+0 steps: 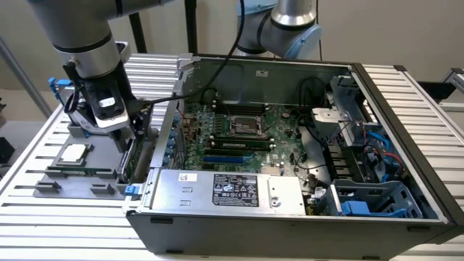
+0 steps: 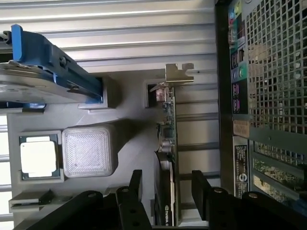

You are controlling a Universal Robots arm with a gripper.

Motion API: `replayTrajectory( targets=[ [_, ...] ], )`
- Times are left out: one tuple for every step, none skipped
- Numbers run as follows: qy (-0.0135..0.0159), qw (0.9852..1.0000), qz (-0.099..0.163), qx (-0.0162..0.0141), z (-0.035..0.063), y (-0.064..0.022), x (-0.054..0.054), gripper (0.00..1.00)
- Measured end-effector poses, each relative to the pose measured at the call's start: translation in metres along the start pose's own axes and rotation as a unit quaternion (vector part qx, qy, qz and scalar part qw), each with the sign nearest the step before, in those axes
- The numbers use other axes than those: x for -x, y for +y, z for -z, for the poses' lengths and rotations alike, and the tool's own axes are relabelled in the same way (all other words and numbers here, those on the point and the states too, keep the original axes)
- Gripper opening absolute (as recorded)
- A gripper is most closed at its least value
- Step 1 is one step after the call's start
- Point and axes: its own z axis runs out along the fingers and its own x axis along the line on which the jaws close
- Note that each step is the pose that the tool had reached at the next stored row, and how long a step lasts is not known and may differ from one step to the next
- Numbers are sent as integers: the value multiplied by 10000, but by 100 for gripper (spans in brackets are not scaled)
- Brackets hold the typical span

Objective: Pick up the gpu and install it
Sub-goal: 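Pick up the gpu and move the gpu toward the slot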

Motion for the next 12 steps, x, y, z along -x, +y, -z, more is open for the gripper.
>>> replayTrajectory(
  targets=[
    [1, 10000, 0, -1, -16, -2, -2, 100],
    [1, 10000, 0, -1, -35, -4, -3, 100],
    [1, 10000, 0, -1, -53, -6, -5, 100],
    [1, 10000, -1, -2, -71, -9, -6, 100],
    [0, 10000, -1, -3, -90, -11, -7, 100],
    [0, 10000, -1, -4, -108, -13, -8, 100],
    [0, 10000, -1, -7, -126, -15, -8, 100],
    [-1, 10000, -1, -11, -143, -16, -8, 100],
    [-1, 10000, -3, -17, -159, -18, -8, 100],
    [-2, 10000, -6, -22, -176, -19, -8, 100],
    [-2, 10000, -11, -29, -191, -20, -9, 100],
    [-3, 10000, -17, -35, -204, -20, -9, 100]
  ],
)
